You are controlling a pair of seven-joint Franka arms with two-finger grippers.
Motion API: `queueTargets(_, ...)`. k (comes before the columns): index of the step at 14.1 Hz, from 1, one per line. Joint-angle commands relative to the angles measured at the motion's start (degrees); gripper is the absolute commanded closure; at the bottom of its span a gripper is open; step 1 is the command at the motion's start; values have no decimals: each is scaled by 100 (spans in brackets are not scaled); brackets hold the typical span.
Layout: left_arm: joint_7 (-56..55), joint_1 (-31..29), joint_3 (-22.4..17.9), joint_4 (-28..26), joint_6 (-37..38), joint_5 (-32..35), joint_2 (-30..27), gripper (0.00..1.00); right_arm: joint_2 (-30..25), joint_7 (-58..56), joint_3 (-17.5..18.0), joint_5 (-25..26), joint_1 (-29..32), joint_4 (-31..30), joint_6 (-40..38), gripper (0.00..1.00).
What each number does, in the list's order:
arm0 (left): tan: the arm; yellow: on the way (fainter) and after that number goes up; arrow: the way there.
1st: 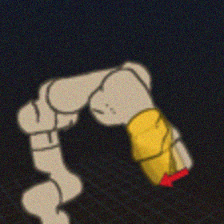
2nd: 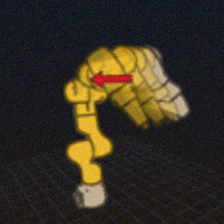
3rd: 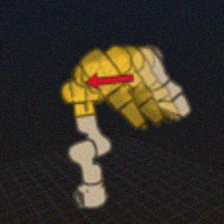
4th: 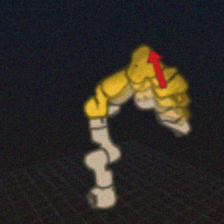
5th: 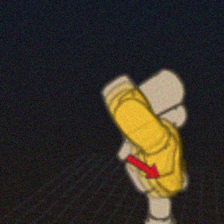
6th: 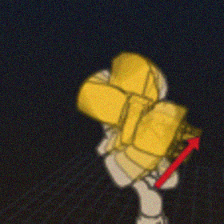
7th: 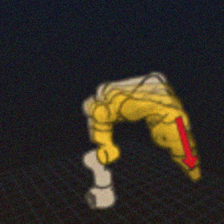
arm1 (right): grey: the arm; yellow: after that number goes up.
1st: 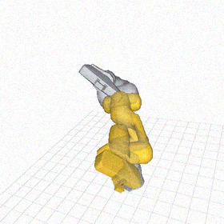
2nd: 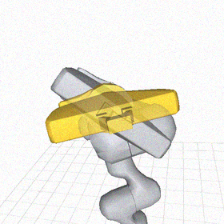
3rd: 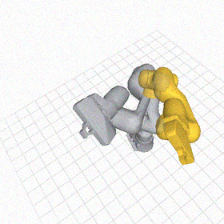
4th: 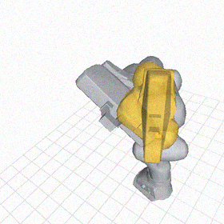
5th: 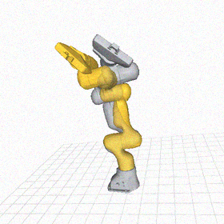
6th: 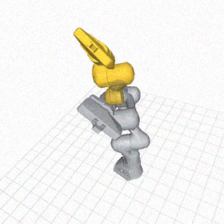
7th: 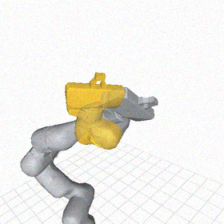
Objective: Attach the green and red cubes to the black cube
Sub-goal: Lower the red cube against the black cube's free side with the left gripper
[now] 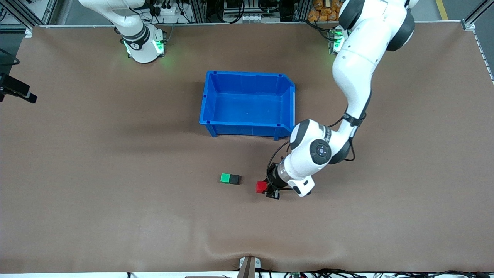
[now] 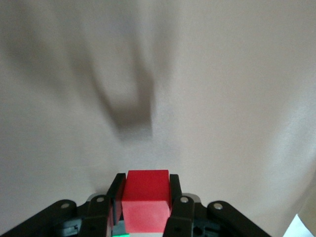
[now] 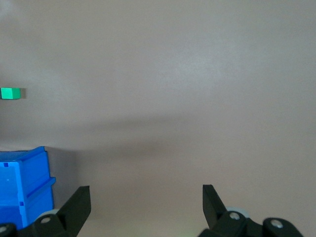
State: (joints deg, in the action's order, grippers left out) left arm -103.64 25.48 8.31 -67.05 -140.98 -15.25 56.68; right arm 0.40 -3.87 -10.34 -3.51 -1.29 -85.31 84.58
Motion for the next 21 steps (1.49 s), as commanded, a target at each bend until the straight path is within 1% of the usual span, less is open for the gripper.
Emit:
queueTargets(1,-104,194,-57,491,-78,-180,370,100,12,89,-3,52,85,59,-91,0)
queueTargets(3,-69,195,4,492,-70,-189,449,100,48,80,-3,61,121,41,-100,0)
queueTargets(4,-43,195,100,500,-70,-189,510,100,56,80,6,52,112,41,-100,0)
queueTargets(7,19,238,145,544,-70,-189,677,100,83,80,15,96,68,59,-301,0)
queueTargets(15,-43,449,145,535,18,-268,704,100,65,80,23,157,77,76,-302,0)
queueTargets(21,-60,537,119,518,9,-268,757,100,83,106,41,298,24,76,-267,0)
